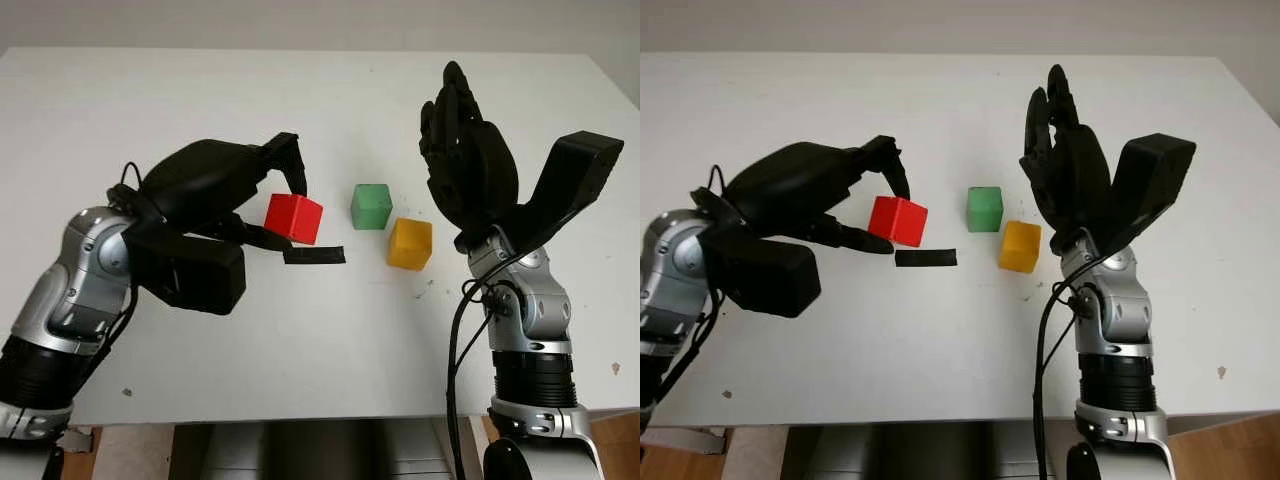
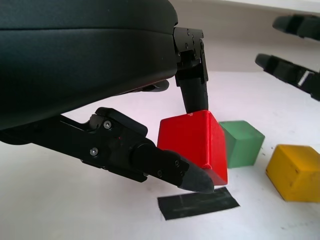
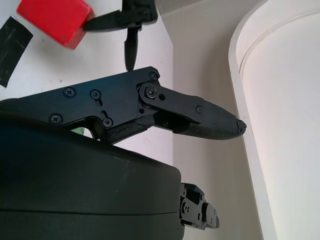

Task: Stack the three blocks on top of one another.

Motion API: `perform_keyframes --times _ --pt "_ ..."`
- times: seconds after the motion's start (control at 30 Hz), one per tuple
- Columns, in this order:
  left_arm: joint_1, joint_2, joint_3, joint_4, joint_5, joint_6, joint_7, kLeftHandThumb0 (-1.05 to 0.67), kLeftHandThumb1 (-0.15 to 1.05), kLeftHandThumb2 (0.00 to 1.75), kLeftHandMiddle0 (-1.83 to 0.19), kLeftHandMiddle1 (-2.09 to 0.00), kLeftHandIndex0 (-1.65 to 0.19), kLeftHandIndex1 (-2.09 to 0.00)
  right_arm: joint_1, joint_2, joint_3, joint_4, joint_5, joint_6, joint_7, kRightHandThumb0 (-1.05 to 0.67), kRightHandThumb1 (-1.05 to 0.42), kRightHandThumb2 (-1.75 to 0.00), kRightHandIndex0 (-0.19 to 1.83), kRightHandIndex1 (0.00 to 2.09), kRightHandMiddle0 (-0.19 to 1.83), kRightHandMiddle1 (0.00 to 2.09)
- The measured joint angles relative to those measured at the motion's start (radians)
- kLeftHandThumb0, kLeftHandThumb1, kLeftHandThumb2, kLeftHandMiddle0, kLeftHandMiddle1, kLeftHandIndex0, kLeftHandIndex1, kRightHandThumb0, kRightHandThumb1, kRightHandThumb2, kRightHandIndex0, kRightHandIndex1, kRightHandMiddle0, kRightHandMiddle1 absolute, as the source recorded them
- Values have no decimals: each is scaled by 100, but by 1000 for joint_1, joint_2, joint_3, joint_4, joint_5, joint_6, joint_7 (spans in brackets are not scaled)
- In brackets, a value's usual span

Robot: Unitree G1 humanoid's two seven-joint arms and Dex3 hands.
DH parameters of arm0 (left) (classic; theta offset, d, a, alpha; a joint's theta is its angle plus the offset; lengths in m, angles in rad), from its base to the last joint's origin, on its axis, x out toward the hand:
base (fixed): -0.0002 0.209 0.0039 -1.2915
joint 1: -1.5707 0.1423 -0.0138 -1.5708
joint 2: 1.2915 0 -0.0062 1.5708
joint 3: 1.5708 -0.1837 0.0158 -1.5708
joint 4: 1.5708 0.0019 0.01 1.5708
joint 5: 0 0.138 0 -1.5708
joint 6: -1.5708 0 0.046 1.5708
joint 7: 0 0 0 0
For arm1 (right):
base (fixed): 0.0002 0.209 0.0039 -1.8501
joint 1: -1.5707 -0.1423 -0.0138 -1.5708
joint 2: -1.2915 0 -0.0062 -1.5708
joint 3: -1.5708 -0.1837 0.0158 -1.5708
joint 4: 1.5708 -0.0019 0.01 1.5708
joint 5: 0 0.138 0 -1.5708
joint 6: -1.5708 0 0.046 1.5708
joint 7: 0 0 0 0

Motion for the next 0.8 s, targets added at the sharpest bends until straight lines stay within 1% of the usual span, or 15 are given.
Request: perform_keyframes --times 0.17,0.33,0.47,0.8 --pt "-49 -21 -46 52 40 -5 -6 -36 104 7 -22 -5 -18 -179 0 0 -2 0 0 0 -2 -69 -105 -68 -19 0 -19 0" --pt "-82 -38 -86 70 84 2 -15 -34 102 5 -28 -8 -26 -172 0 0 -3 -2 0 0 -4 -69 -105 -68 -19 0 -19 0" --pt "-85 -44 -110 72 139 10 -13 -32 102 5 -30 -8 -28 -171 0 1 -3 -2 1 0 -12 -69 -105 -67 -19 0 -19 0" --pt "-93 -48 -113 71 157 26 -43 -29 102 5 -30 -7 -25 -182 0 1 -5 -19 10 11 -21 -68 -105 -67 -19 0 -19 0"
